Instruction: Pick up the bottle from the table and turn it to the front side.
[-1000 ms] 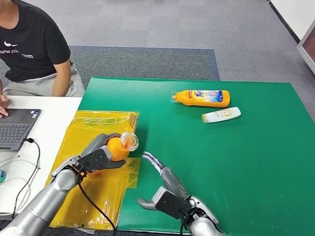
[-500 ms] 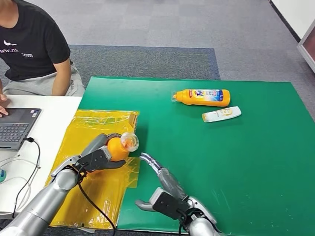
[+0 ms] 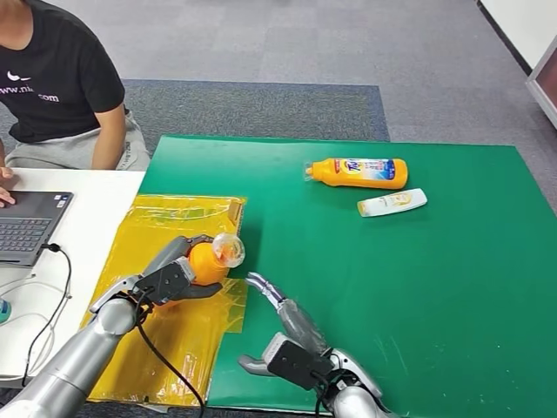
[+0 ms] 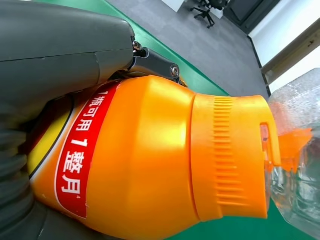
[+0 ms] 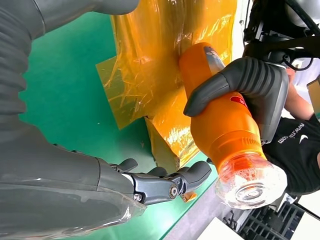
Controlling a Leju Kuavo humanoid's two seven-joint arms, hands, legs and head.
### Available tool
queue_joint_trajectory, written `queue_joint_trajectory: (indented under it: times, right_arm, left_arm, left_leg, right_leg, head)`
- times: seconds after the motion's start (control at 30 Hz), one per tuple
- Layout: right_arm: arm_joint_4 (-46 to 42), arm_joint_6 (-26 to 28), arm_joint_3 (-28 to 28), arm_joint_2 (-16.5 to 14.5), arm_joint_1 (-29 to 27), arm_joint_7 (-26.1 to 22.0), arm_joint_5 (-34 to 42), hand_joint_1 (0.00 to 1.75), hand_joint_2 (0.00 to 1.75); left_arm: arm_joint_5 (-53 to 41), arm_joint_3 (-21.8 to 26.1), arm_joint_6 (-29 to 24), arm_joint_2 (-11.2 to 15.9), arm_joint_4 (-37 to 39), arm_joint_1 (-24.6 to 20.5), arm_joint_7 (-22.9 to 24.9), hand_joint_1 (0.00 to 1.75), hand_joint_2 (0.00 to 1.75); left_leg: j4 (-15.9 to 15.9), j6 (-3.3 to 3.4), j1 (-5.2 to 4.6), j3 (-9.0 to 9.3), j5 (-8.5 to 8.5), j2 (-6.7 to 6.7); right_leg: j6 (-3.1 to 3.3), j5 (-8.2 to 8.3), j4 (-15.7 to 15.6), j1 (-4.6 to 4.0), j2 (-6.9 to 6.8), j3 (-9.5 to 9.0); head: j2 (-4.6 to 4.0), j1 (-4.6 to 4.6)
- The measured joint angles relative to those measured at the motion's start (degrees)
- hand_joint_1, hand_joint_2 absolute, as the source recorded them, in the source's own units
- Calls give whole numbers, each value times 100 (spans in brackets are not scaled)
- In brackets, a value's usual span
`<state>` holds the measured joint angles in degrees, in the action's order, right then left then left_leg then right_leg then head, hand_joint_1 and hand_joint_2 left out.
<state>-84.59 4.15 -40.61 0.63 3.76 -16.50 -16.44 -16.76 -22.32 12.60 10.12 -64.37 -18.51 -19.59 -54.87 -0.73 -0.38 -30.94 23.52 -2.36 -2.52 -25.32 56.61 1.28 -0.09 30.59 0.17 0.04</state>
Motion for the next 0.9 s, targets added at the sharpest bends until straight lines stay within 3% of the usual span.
queue_joint_trajectory:
  times: [0.3,0.33,0.47,0.57,0.9]
  right_arm:
    - [15,-11,-11,-1,16,38,16,0,175]
    - [17,-16,-15,-1,18,49,25,0,175]
    - [29,-33,-27,0,19,81,56,0,175]
    - [38,-36,-28,0,19,96,78,0,175]
    - [85,-38,-33,0,19,113,83,0,175]
  left_arm:
    - [162,19,199,-1,111,-62,-139,138,175]
    - [188,21,211,-1,127,-69,-151,130,175]
    - [257,30,268,12,161,-82,-198,67,175]
    - [292,30,312,22,180,-79,-227,38,175]
    - [359,5,397,-1,354,81,-259,6,175]
  left_leg:
    - [0,14,-3,-2,-12,-11]
    - [0,17,-4,-2,-15,-14]
    - [0,18,-10,-2,-16,-27]
    - [0,18,-14,-1,-13,-29]
    - [-1,-14,-12,-8,-34,8]
  right_leg:
    - [1,3,0,3,-9,-4]
    - [0,2,0,4,-12,-6]
    - [-4,-1,0,9,-19,-9]
    - [-5,-2,0,13,-20,-11]
    - [-18,39,4,11,33,-5]
  head:
    - [0,0]
    - [0,0]
    - [0,0]
    - [0,0]
    - [0,-1]
